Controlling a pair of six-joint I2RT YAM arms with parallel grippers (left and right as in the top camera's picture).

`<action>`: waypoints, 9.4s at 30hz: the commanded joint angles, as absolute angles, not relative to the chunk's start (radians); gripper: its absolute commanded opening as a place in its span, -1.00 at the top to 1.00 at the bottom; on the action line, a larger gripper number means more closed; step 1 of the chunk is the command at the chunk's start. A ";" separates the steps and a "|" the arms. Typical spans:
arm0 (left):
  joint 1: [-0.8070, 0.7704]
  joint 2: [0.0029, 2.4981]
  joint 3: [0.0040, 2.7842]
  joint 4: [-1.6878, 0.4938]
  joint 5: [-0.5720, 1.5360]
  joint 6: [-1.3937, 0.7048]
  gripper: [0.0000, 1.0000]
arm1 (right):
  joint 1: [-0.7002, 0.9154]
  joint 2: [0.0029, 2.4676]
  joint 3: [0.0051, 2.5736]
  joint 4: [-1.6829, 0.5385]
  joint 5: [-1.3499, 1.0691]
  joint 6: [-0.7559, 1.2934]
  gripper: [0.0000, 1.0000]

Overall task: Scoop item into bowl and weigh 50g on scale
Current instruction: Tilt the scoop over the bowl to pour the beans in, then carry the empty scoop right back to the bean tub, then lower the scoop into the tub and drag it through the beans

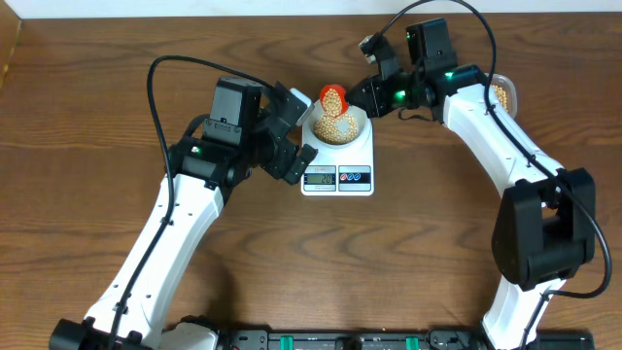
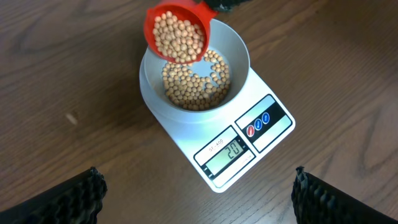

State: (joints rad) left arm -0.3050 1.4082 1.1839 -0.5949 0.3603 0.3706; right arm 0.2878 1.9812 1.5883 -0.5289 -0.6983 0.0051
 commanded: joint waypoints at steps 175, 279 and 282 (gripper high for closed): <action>-0.305 1.416 1.182 -0.597 0.354 0.373 -0.96 | 0.074 1.697 1.514 -0.871 0.186 0.155 0.98; -0.305 1.416 1.182 -0.597 0.354 0.373 -0.95 | -0.128 1.933 1.411 -0.566 -0.421 0.273 0.98; -0.305 1.416 1.182 -0.597 0.354 0.373 -0.96 | -0.129 1.933 1.386 -0.550 -0.422 0.277 0.98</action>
State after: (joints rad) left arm -0.3050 1.4082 1.1839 -0.5953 0.3603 0.3706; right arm -0.1261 1.9198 1.4250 -0.5495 -0.3973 0.2558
